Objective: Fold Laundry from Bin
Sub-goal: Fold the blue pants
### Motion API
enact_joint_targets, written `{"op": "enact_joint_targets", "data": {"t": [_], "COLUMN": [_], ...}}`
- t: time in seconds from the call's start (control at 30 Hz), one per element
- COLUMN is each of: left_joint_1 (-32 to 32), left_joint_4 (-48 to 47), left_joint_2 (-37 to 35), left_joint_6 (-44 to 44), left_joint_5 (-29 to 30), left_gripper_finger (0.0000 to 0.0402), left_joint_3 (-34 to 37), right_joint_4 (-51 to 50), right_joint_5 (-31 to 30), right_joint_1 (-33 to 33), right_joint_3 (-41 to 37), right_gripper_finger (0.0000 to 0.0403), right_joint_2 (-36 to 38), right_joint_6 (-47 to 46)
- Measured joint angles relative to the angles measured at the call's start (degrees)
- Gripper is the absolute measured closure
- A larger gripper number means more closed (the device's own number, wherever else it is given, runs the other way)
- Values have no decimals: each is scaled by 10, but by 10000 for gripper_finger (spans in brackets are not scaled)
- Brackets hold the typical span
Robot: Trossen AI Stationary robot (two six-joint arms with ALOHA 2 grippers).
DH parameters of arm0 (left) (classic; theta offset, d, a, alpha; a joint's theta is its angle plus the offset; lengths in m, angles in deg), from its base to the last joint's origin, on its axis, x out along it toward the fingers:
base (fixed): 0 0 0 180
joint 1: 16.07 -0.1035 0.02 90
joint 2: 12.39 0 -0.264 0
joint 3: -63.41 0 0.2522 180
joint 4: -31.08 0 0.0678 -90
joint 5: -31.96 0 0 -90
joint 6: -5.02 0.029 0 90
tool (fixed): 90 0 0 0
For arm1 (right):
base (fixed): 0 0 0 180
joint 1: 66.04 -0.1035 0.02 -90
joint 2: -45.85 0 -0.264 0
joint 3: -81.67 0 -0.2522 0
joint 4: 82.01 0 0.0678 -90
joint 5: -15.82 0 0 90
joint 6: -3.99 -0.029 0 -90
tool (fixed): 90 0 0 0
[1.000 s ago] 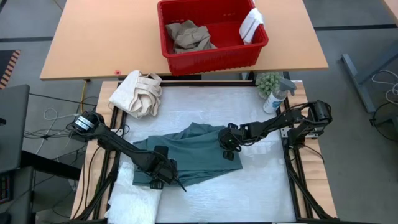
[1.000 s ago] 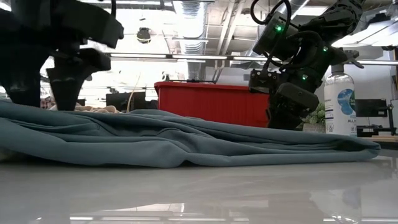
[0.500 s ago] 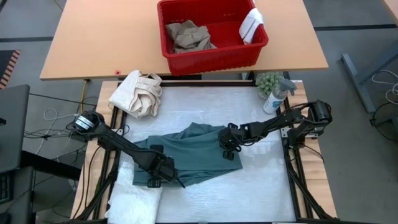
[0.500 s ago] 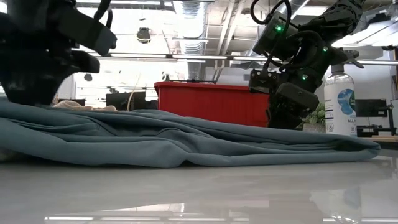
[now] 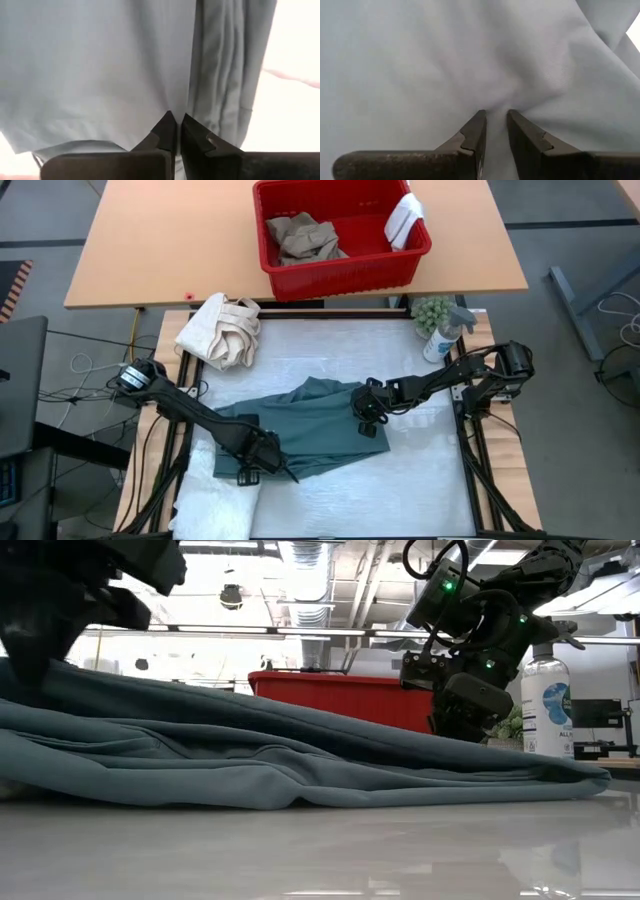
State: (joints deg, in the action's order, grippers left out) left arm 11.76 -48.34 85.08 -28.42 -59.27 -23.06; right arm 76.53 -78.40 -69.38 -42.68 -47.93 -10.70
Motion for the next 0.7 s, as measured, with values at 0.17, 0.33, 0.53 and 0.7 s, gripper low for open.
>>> {"op": "enact_joint_targets", "data": {"t": [0.17, 0.33, 0.53, 0.7], "left_joint_1": [25, 37, 37, 37], "left_joint_4": [-5, 25, 57, 49], "left_joint_2": [0, 0, 0, 0], "left_joint_6": [-27, -33, -38, -13], "left_joint_5": [-9, 0, -11, -38], "left_gripper_finger": [400, 400, 400, 378], "left_joint_3": [0, 0, 0, 0], "right_joint_4": [0, -1, -3, -3], "right_joint_5": [1, 1, 2, 7], "right_joint_1": [0, 0, 0, 0], "right_joint_3": [0, 0, 0, 0], "right_gripper_finger": [296, 296, 296, 296], "right_joint_2": [0, 0, 0, 0], "right_joint_6": [1, 4, 4, 2]}}
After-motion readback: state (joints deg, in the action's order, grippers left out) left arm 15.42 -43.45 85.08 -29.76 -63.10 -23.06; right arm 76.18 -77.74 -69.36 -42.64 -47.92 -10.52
